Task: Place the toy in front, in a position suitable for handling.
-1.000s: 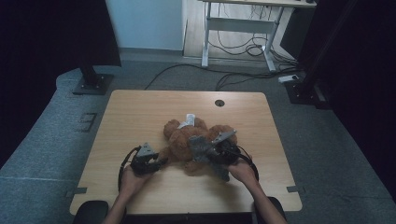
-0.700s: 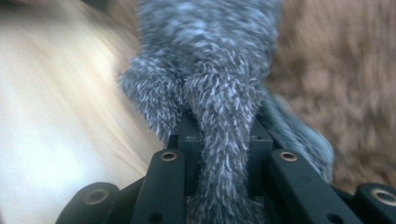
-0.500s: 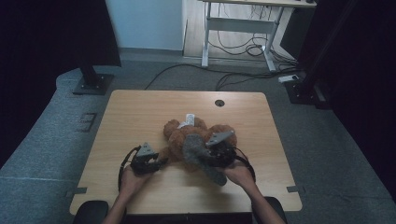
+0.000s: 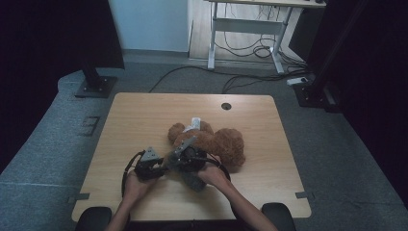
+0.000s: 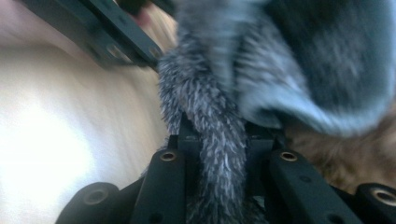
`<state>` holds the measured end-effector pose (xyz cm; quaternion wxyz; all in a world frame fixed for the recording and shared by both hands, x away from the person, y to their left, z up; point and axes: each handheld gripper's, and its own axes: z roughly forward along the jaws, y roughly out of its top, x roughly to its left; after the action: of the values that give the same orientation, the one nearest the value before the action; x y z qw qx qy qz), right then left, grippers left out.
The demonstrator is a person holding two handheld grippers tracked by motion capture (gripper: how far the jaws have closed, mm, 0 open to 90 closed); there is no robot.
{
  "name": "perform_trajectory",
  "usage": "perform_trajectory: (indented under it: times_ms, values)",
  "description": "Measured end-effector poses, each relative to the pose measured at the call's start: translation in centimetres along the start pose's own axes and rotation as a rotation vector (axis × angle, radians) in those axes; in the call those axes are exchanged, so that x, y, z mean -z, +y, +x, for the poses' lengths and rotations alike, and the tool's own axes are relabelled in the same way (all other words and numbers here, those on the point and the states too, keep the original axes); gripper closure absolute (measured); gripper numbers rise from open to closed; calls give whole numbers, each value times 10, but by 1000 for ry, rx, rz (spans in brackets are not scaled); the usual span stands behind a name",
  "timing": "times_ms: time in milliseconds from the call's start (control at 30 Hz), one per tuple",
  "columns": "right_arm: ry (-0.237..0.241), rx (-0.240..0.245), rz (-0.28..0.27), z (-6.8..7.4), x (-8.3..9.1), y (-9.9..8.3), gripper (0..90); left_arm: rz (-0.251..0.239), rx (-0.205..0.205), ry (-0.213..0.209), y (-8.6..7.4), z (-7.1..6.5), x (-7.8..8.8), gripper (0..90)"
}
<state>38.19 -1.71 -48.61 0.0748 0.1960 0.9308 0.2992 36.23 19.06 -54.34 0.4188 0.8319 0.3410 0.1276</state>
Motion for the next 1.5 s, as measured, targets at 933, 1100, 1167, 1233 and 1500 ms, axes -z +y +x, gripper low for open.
perform_trajectory:
  times_ms: [933, 1100, 1167, 1233, 1500]
  values:
    - [-37, -214, 36, -32, 35, -91, 750, -1, -5, -4, 0, 1, 0, 646]
    - [-57, -220, 63, -25, 52, -109, 749, -3, -2, -4, 0, 1, 0, 642]
    - [-78, -223, 66, -23, 64, -117, 748, -3, 0, -5, 0, 2, 0, 640]
    - [-90, -226, 53, -22, 75, -120, 746, -3, 1, -5, 0, 2, 0, 638]
    - [-146, -195, -79, -26, 124, -93, 746, -3, 4, -4, 0, 1, 0, 631]
